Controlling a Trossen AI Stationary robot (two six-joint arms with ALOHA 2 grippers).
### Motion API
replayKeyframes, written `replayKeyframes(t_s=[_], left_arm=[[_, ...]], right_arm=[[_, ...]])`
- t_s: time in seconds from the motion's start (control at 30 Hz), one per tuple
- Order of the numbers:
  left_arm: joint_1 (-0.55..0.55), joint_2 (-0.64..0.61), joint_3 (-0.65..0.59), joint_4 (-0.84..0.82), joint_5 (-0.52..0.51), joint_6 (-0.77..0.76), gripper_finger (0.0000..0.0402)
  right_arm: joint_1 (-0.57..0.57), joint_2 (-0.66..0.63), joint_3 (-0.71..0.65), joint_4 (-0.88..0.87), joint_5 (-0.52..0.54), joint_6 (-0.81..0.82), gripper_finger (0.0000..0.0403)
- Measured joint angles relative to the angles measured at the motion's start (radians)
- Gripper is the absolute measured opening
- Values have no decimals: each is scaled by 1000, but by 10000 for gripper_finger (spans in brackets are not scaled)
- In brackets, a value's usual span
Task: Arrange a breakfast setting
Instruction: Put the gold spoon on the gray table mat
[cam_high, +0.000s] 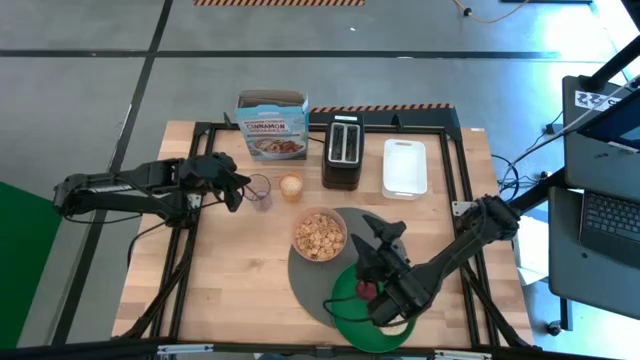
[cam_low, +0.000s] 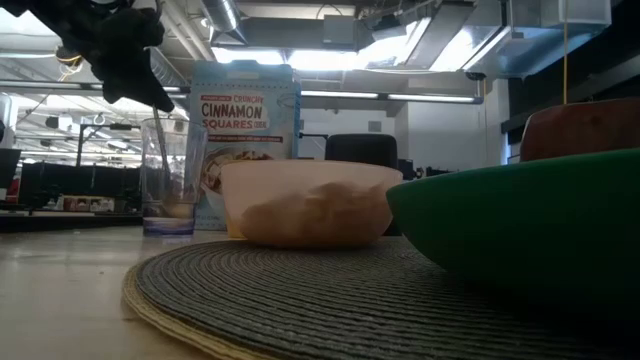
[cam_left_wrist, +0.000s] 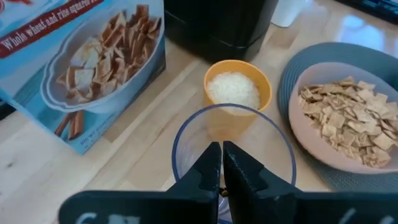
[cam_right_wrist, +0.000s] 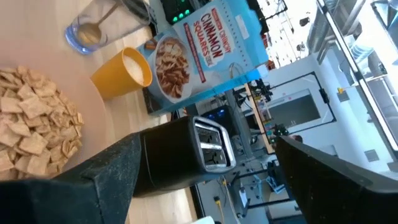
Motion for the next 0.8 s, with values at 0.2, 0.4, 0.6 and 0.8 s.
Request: replayKeyframes(t_s=[0.2,0.4,0.6,0.8], left_arm=[[0,0,50,-24,4,37,3],[0,43,197,-139,-2,105,2],[-24,125,355,-225,-9,138,2],[-92,220,481,-249,-22,183,2]], right_arm=[[-21,15,0,-23,-25,-3,341],[-19,15,0,-23,-25,-3,341],[-19,15,0,-23,-24,-17,341],[-19,15,0,-24,-24,-45,341]])
